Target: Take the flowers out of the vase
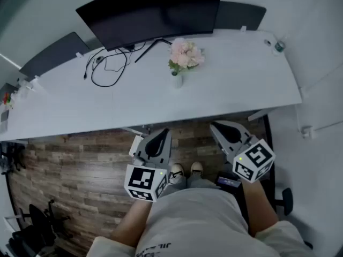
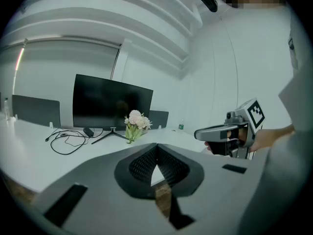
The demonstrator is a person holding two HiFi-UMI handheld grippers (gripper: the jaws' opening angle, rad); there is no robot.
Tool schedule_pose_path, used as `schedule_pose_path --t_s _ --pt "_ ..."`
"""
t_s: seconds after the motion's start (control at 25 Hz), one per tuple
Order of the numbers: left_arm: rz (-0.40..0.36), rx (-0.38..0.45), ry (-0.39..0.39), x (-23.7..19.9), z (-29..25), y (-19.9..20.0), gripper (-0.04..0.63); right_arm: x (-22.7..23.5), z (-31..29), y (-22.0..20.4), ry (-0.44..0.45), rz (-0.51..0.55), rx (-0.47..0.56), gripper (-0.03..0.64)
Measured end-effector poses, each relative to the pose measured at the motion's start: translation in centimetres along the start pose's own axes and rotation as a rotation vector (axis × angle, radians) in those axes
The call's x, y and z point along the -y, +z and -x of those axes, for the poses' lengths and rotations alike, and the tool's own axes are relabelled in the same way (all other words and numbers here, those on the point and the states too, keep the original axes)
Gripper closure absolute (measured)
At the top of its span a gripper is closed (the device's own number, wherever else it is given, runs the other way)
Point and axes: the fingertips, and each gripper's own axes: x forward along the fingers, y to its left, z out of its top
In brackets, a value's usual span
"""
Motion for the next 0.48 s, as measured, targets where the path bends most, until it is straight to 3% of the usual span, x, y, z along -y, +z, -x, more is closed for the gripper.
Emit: schedule_pose_path --t_s 0.48 --pt "0.0 0.005 0.002 -0.78 -0.41 0.3 0.592 0.46 -0.95 0.56 -0.005 0.016 0.003 0.586"
